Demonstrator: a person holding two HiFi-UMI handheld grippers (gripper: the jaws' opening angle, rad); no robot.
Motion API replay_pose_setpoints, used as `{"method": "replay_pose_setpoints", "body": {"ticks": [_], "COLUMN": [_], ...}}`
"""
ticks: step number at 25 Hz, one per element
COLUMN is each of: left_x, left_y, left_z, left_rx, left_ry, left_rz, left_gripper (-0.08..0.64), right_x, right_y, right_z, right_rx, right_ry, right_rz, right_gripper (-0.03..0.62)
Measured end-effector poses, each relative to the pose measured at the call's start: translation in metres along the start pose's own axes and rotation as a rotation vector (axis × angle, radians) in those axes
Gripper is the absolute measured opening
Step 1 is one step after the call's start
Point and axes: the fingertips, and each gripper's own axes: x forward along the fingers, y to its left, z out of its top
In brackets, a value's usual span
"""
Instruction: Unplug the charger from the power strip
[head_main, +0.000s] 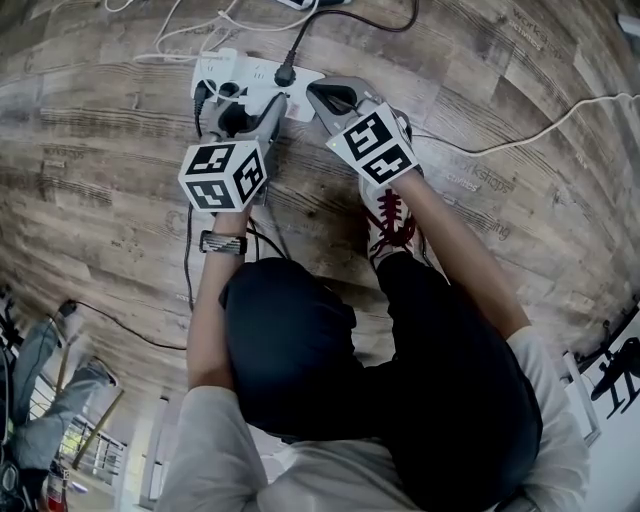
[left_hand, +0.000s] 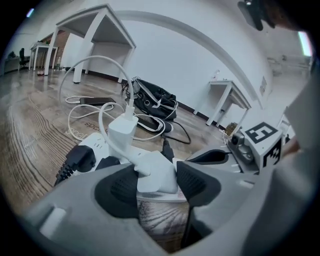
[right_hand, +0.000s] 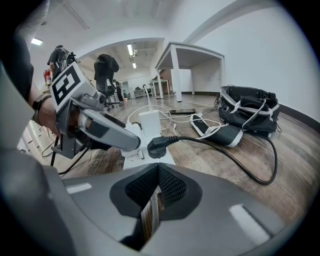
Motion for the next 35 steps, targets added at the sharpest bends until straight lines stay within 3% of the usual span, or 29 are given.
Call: {"method": "replay_pose_setpoints", "body": {"ticks": [11,20,25,35], "left_x": [-0.005,-0.018,-0.022,-0.033], "left_y": [-0.002,-0.001,0.000,0.011], "left_z": [-0.011,-0.016,-0.017,-0.017], "left_rx": [0.093,0.038,0.026,0.026], "left_ry": [0.073,0.064,0.053,0.049], "left_rz": [0.051,0.032,0.036,0.088], "left_gripper": [0.270,0.293,0.293,0.291], "right_x": [0.000,-0.001,-0.009,-0.019], "right_y": [0.000,-0.001,0.002,0.010], "right_z": [0.001,0.000,0.012,0.029], "right_rx": [-0.005,0.003,0.065,0.056], "right_ry": [-0.001,-0.002,-0.069,-0.121], "right_rz": [-0.004,-0.011,-0.020,-0.038], "right_gripper": [0.002,0.005,0.003,0.003]}}
